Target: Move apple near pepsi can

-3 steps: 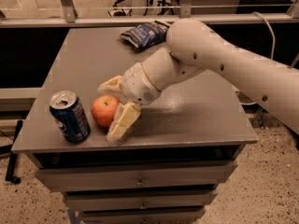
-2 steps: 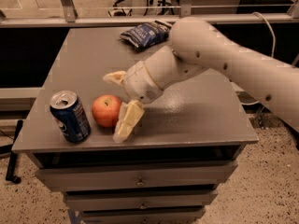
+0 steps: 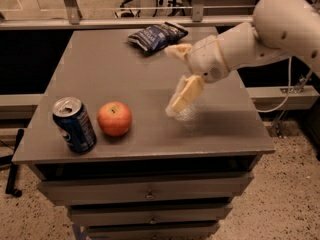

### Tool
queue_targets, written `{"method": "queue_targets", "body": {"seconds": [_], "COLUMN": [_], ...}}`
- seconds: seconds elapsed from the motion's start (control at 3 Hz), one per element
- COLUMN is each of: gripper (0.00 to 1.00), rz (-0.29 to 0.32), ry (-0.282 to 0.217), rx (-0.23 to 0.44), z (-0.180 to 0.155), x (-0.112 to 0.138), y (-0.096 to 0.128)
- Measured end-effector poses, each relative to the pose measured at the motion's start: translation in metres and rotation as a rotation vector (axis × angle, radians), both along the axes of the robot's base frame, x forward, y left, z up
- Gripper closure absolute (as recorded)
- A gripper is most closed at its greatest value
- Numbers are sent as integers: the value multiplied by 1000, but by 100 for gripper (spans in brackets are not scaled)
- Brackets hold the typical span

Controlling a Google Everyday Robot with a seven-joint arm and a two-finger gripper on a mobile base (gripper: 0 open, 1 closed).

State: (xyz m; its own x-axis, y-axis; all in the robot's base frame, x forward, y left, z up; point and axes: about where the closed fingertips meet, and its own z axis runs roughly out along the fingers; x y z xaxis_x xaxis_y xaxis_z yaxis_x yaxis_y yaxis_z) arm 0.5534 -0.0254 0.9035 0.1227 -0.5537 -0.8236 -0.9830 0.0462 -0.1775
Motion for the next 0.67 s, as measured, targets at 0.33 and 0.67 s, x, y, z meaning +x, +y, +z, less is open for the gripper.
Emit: {"method": "queue_targets", "body": {"seconds": [0.33, 0.67], "gripper": [0, 0], "rz": [-165, -174], "ry": [-63, -91], "rx": [81, 92], "z": [40, 54], "x": [35, 40], "y": [-71, -75]}}
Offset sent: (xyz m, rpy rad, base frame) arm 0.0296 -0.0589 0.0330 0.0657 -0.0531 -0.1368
